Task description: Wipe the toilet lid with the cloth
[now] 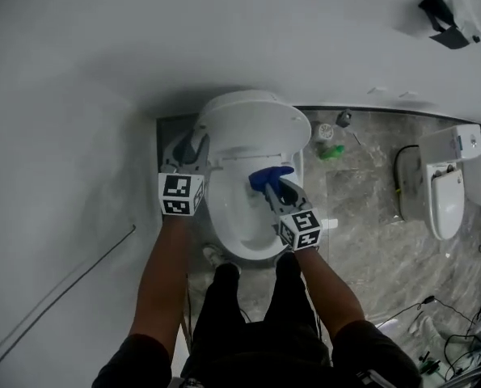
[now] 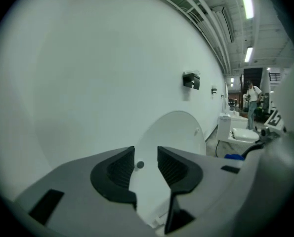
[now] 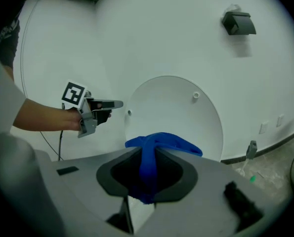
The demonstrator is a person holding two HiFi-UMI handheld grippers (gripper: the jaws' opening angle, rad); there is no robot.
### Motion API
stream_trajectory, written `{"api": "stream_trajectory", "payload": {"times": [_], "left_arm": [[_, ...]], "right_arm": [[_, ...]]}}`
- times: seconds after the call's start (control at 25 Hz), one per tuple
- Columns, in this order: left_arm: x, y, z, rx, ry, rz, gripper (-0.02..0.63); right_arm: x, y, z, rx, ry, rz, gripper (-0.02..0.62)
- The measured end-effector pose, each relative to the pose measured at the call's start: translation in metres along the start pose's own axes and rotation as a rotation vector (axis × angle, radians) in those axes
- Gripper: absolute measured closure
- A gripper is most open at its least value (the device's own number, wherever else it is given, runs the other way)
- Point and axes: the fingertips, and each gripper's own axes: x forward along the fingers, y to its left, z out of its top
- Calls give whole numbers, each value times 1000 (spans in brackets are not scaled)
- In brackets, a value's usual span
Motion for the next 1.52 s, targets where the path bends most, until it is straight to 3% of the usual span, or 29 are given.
{"api": "stream_trajectory", "payload": {"times": [0.2, 0.36, 0.56, 1.08, 1.52], "left_arm": [[30, 4, 11, 153, 67, -72, 434], [39, 2, 11, 194, 93, -94, 437], [27, 1, 12, 214, 63, -82, 541], [-57, -47, -3, 293, 31, -217, 555], [-148, -114, -78, 333, 50, -233, 549]], "right_arm": [[-28, 26, -1, 66, -33, -3, 520], [-45, 40, 4, 55, -65, -20, 520], [-60, 48, 7, 93, -109, -62, 520], [-122, 84, 32, 22, -223, -202, 520], [-189, 85, -9, 3, -229, -181, 520]]}}
